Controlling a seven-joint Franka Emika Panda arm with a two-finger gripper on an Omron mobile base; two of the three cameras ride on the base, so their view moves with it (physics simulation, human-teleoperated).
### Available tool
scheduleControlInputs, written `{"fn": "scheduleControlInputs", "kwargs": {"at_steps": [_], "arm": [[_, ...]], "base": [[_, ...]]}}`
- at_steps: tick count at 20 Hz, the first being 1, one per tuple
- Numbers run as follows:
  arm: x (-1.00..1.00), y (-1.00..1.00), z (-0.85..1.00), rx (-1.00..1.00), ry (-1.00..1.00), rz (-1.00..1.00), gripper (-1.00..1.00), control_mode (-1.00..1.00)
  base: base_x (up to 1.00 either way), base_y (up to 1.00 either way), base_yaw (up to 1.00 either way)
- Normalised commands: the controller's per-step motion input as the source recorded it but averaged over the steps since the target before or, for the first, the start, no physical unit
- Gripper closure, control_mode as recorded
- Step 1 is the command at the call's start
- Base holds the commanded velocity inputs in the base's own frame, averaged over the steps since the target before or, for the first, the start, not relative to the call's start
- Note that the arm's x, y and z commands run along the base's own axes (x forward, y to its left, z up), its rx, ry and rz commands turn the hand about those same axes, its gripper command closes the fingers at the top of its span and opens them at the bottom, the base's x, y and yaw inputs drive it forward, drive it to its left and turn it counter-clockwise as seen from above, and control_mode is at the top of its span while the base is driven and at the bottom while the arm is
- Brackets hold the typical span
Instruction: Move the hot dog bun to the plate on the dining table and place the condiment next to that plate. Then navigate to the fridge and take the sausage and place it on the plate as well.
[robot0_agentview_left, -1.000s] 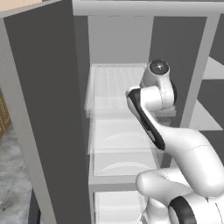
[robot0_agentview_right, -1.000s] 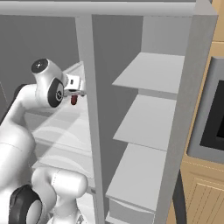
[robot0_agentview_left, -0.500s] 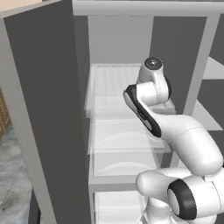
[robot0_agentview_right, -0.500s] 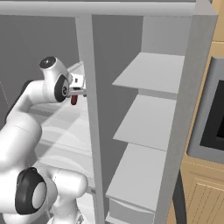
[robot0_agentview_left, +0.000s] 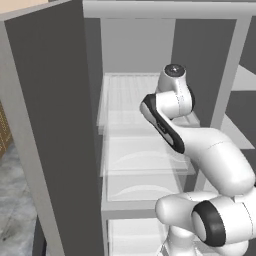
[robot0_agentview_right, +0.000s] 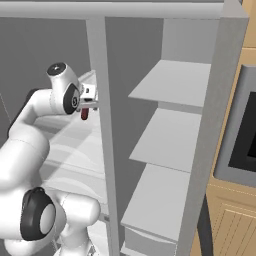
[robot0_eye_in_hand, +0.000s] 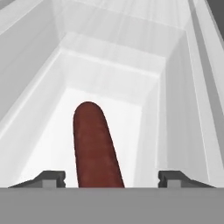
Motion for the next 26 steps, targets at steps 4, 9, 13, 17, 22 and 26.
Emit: {"fn": "scheduleControlInputs", "kwargs": {"at_steps": [4,9,13,17,22,26], "arm": [[0.00,0.00,-0.40,-0.01,0.07,0.03,1.00,-1.00],[0.00,0.00,-0.34,0.00,0.06,0.02,1.00,-1.00],[-0.28,0.00,-0.07,0.00,-0.08,0.00,1.00,-1.00],[-0.73,0.00,0.25,0.00,-0.29,0.00,1.00,-1.00],[-0.71,0.00,0.54,0.00,-0.19,0.00,1.00,-1.00],[-0.76,0.00,0.56,0.00,-0.13,0.00,1.00,-1.00]], "base": [[0.00,0.00,0.00],[0.00,0.00,0.00],[0.00,0.00,0.00],[0.00,0.00,0.00],[0.00,0.00,0.00],[0.00,0.00,0.00]]}}
